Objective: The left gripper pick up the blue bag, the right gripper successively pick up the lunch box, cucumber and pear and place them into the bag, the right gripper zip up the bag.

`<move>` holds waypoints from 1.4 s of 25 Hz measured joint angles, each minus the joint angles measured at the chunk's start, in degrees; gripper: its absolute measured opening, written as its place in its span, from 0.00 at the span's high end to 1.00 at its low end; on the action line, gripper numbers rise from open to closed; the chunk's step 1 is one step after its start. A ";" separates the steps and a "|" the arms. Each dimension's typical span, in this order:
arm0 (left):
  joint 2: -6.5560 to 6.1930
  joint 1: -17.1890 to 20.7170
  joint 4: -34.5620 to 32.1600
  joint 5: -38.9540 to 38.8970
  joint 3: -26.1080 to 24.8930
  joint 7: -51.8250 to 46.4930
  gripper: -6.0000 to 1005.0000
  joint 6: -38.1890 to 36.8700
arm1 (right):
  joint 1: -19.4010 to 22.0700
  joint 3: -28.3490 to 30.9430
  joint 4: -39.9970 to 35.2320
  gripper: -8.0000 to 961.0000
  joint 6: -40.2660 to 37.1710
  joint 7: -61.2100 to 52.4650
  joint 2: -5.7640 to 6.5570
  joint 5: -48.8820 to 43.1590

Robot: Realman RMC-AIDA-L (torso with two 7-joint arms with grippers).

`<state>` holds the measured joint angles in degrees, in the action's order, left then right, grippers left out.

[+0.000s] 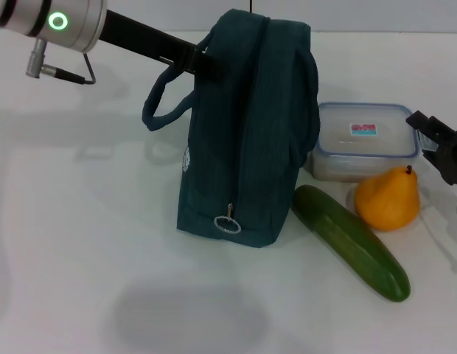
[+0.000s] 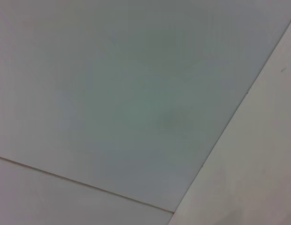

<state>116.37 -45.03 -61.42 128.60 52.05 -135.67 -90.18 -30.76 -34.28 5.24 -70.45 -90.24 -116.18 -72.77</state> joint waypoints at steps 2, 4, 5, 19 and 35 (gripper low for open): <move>0.00 0.01 0.00 0.00 -0.02 -0.03 0.96 0.01 | 0.04 0.00 -0.03 0.49 -0.05 0.00 0.00 0.01; 0.00 0.02 -0.01 0.00 -0.02 -0.08 0.96 0.01 | 0.07 0.00 -0.15 0.53 -0.13 0.02 0.00 0.03; -0.01 0.02 -0.01 0.00 -0.02 -0.09 0.96 0.01 | 0.08 0.02 -0.17 0.56 -0.23 0.04 0.00 0.06; -0.01 0.03 -0.02 -0.12 -0.02 0.03 0.96 0.08 | 0.14 0.18 -0.70 0.83 -0.12 0.47 0.00 0.97; -0.01 -0.05 -0.14 -0.38 -0.02 0.06 0.96 0.10 | 1.45 0.18 -3.09 0.89 -2.67 0.45 0.14 2.06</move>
<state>116.36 -45.08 -61.55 128.23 52.03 -135.61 -90.08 -29.30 -34.10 2.15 -73.12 -89.79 -116.04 -70.70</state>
